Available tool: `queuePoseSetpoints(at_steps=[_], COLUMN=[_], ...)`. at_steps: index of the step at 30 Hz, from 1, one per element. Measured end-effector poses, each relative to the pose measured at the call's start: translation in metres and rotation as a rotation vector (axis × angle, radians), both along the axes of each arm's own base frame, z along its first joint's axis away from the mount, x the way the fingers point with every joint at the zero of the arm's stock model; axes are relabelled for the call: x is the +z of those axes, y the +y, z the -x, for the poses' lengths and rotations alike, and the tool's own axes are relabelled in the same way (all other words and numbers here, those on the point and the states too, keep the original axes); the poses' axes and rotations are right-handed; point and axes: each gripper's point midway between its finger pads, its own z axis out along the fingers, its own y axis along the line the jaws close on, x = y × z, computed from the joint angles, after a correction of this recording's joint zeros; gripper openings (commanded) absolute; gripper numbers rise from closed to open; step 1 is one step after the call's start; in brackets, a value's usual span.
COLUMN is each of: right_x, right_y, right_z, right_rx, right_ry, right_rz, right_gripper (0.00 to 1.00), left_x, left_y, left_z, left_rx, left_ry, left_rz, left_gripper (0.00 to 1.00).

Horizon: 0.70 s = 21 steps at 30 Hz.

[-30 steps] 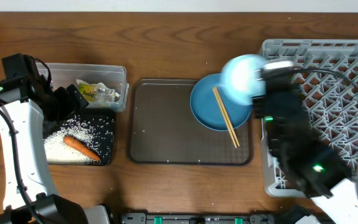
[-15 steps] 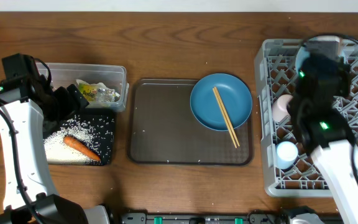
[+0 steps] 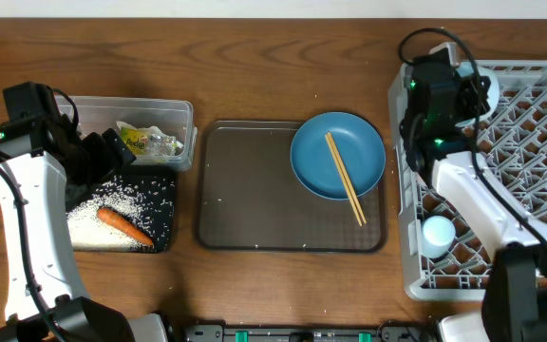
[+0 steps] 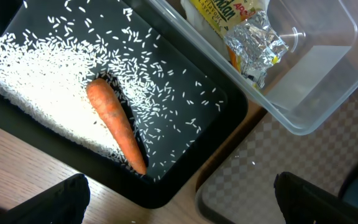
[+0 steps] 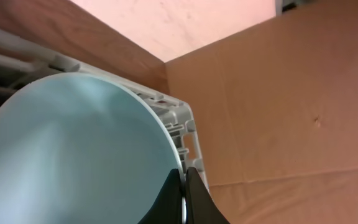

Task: Sort waste into correct bins and load items into the dishwasher rack
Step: 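Carry the light-blue bowl right and set it upright in the rack, then release the bowl and move the right gripper back toward the blue plate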

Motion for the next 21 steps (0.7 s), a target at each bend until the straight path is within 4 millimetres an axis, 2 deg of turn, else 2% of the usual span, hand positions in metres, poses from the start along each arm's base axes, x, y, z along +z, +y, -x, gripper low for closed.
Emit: queuePoseSetpoints(at_steps=[5, 17, 21], right_x=[-0.001, -0.028, -0.03], right_y=[0.002, 0.004, 0.005], right_z=[-0.008, -0.013, -0.017], right_rx=[0.018, 0.036, 0.027], right_ry=[0.016, 0.13, 0.15], right_rz=[0.04, 0.091, 0.118], right_gripper=[0.01, 0.01, 0.01], left_x=[0.0, 0.0, 0.0], left_y=[0.0, 0.0, 0.0], left_z=[0.0, 0.0, 0.0], left_rx=[0.0, 0.0, 0.0], left_ry=[0.0, 0.0, 0.0], left_rz=[0.0, 0.0, 0.0], left_gripper=[0.98, 0.98, 0.98])
